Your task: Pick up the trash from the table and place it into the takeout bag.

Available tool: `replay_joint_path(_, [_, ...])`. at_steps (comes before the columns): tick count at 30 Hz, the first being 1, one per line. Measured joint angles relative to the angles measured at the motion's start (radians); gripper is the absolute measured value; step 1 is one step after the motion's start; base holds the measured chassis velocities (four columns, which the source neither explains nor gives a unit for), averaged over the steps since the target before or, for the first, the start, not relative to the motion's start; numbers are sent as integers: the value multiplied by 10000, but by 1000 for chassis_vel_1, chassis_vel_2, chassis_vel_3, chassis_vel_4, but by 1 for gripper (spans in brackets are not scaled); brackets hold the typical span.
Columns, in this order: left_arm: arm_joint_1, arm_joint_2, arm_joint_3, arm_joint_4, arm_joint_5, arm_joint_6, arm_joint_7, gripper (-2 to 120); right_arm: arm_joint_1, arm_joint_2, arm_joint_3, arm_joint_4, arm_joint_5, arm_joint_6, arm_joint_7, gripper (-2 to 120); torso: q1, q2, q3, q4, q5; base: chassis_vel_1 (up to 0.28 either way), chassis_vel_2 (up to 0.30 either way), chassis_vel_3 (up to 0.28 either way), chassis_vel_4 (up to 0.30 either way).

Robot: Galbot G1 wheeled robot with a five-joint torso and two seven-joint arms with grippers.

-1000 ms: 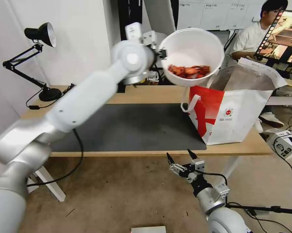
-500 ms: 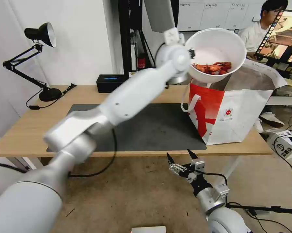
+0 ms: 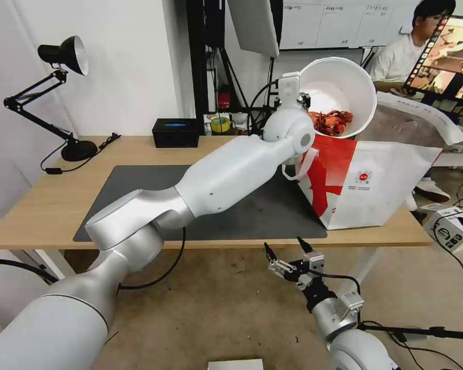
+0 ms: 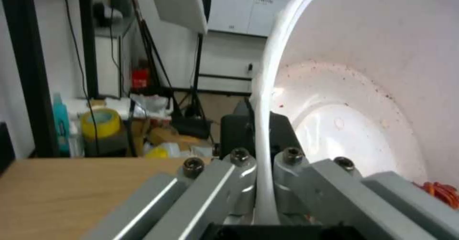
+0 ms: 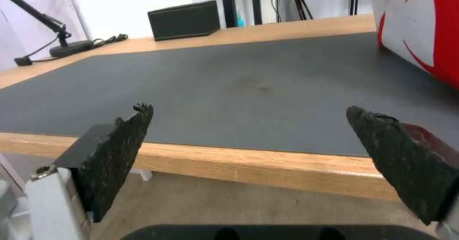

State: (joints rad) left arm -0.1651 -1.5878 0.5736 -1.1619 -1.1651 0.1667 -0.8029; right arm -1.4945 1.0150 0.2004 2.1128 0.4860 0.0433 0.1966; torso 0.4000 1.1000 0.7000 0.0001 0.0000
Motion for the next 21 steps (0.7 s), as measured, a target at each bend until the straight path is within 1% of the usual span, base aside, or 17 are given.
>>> replay_joint_path(3, [1,145,322,-258,445,-15,73,0,0,0,0,0,0,0,0,100,0,0,0,-2,1,0,0,0,0])
replay_joint_path(7, [0,198,488,-441,598,-24,145,0,0,0,0,1,0,0,0,100,0,0,0,0,0,0,0,0,0])
replay_joint_path(11, [2,290,695,-689,742,-31,365,0,0,0,-1,0,0,0,0,100,0,0,0,-3,1,0,0,0,0])
replay_joint_path(12, [5,372,793,-816,757,-31,477,0,1,0,0,0,0,0,0,100,0,0,0,-3,1,0,0,0,0])
replay_joint_path(13, [5,528,926,-1033,753,-2,734,0,0,0,0,0,0,0,0,100,0,0,0,-3,1,0,0,0,0])
replay_joint_path(14, [5,528,926,-1033,753,-2,734,0,0,0,0,0,0,0,0,100,0,0,0,-3,1,0,0,0,0])
replay_joint_path(16, [-38,925,1216,-1480,725,187,1396,0,0,0,0,0,0,0,0,100,0,0,0,0,0,0,0,0,0])
replay_joint_path(17, [-78,1051,1322,-1611,712,289,1579,0,0,0,-1,0,0,0,0,100,-1,0,0,1,-1,0,0,0,0])
replay_joint_path(18, [-78,1051,1322,-1611,712,289,1579,0,0,0,-1,0,0,0,0,100,-1,0,0,1,-1,0,0,0,0])
replay_joint_path(19, [-110,1127,1379,-1713,675,416,1766,0,0,0,-1,0,0,0,0,100,0,0,1,2,0,0,0,0,0])
replay_joint_path(20, [-110,1127,1379,-1713,675,416,1766,0,0,0,-1,0,0,0,0,100,0,0,1,2,0,0,0,0,0])
replay_joint_path(21, [-140,1176,1426,-1774,642,504,1974,0,0,0,0,0,0,0,0,100,0,0,0,0,-1,0,0,0,0])
